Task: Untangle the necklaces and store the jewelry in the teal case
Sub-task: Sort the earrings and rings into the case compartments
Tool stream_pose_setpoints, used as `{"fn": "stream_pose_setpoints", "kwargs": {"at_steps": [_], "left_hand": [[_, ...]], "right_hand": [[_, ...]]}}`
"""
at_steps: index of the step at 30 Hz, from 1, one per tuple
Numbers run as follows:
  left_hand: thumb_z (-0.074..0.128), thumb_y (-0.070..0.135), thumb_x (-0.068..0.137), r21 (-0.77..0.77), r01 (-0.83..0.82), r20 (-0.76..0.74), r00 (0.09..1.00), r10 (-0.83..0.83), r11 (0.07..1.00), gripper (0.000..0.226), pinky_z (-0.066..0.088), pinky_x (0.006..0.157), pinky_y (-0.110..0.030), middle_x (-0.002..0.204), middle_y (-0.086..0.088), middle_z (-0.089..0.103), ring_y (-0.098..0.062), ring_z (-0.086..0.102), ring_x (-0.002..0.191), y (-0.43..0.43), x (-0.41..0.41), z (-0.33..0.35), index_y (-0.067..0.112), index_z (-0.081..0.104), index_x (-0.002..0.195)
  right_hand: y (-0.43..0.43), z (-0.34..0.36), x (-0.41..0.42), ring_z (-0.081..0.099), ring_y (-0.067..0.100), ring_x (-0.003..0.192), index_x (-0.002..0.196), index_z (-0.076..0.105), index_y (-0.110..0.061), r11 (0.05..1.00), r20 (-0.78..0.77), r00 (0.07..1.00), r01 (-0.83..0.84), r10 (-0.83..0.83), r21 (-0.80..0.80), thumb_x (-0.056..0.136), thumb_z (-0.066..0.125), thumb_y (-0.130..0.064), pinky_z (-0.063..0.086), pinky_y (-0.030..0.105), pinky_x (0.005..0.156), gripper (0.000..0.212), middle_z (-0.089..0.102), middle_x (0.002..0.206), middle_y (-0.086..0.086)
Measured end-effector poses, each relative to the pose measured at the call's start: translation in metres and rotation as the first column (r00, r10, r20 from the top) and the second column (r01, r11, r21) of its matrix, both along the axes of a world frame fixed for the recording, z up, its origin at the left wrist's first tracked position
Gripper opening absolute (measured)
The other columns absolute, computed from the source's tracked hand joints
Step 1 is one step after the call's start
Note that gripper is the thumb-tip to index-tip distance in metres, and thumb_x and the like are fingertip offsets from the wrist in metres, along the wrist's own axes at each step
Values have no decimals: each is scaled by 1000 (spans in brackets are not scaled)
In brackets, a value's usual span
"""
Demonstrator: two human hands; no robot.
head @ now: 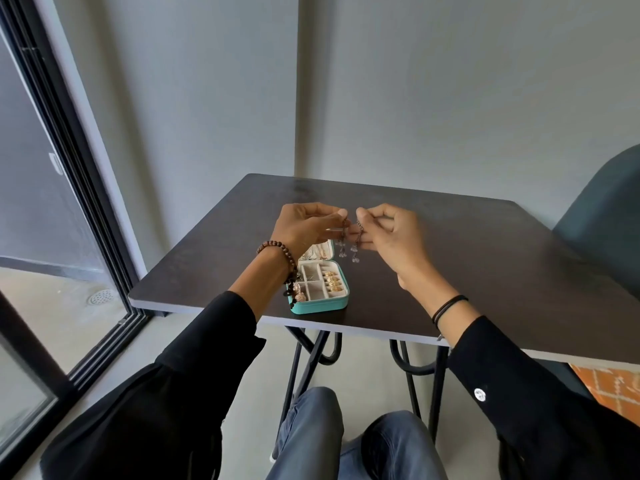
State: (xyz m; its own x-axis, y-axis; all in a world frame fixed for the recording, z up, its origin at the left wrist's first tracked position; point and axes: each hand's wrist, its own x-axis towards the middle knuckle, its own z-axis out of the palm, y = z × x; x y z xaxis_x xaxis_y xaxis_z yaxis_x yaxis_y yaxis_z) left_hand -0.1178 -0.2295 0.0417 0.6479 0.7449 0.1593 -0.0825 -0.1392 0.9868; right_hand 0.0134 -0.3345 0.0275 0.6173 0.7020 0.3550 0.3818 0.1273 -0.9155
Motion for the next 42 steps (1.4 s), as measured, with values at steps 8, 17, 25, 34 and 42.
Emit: {"fn": "stream_pose_setpoints", "kwargs": {"at_steps": [8,17,25,34,42], "left_hand": [[76,24,87,65,-60,-18,998,61,996,22,59,79,-27,92,-7,78,-18,76,87,3,-17,-6,6,75,99],[78,24,85,93,-104,-32,994,107,990,18,60,80,-30,87,-6,77,-17,76,83,-2,-35,-24,9,75,94],[78,23,84,39,-118,-86,989,121,992,21,61,80,-30,89,-7,77,-16,76,82,-8,-42,-40,6,75,95],[78,24,82,32,-124,-123,984,127,992,17,59,90,-38,96,-4,77,-15,74,90,-18,-50,-53,11,75,92],[79,27,81,48,-159,-200,966,165,986,17,57,93,-41,92,-2,77,-17,71,95,-20,-55,-62,14,79,92]], "right_hand": [[10,-3,-25,78,16,74,99,65,-5,1000,-3,1000,-16,16,-6,101,64,-20,63,28,63,14,77,86,8],[11,-20,-35,78,15,75,97,69,-9,996,105,994,33,-24,-85,100,66,-27,65,39,66,19,78,85,3],[4,-38,-44,77,10,75,99,70,-9,989,135,991,26,-6,-146,100,65,-28,66,39,66,19,78,84,0],[-7,-48,-44,74,3,71,103,74,-14,975,207,978,9,39,-223,100,66,-31,61,21,66,20,79,85,-8],[-9,-51,-41,71,0,83,95,81,-26,971,243,968,-12,71,-238,93,72,-43,58,20,73,20,77,86,-12]]}}
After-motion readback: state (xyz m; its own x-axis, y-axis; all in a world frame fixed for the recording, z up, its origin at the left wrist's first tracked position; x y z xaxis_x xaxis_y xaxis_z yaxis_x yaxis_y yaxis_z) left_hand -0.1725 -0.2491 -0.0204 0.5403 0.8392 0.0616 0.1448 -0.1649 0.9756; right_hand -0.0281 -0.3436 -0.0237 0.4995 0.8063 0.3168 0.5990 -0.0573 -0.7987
